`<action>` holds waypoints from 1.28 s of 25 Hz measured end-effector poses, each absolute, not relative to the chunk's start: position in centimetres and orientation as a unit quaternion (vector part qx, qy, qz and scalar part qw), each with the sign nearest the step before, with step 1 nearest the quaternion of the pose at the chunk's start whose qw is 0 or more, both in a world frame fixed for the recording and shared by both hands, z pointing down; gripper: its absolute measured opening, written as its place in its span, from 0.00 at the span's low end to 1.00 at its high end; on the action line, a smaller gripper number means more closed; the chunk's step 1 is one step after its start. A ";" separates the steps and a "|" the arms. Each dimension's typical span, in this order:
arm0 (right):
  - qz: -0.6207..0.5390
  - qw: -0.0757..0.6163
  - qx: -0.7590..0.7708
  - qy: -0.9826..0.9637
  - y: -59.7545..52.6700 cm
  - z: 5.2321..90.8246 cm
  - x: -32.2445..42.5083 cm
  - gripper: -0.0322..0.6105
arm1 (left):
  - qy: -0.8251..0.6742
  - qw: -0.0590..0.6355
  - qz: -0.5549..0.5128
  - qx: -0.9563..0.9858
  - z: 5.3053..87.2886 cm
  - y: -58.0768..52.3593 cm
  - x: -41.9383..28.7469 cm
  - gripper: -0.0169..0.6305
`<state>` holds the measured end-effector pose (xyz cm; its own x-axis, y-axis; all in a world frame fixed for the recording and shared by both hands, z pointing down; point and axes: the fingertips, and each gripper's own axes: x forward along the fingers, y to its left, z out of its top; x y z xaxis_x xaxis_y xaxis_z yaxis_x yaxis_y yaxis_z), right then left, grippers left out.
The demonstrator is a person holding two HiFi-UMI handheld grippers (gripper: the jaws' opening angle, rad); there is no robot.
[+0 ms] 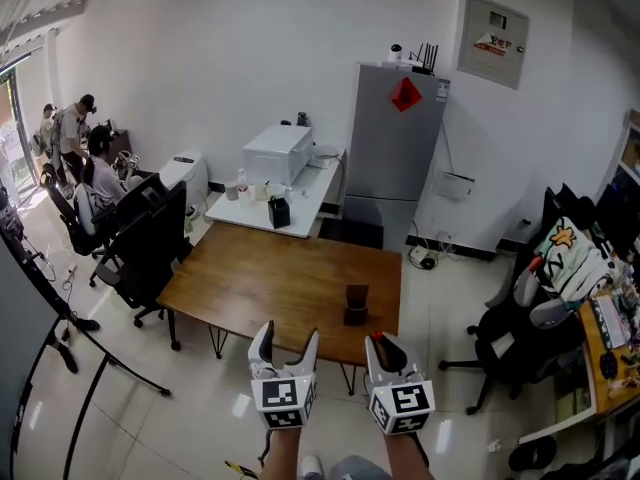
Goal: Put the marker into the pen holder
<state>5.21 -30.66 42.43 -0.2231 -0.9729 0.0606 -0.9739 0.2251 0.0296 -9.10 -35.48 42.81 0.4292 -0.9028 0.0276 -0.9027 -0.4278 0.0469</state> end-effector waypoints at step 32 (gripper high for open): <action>0.097 0.019 0.618 -0.780 -58.7 51.9 20.8 0.14 | -0.501 0.047 0.098 0.859 50.9 -58.8 5.2 0.45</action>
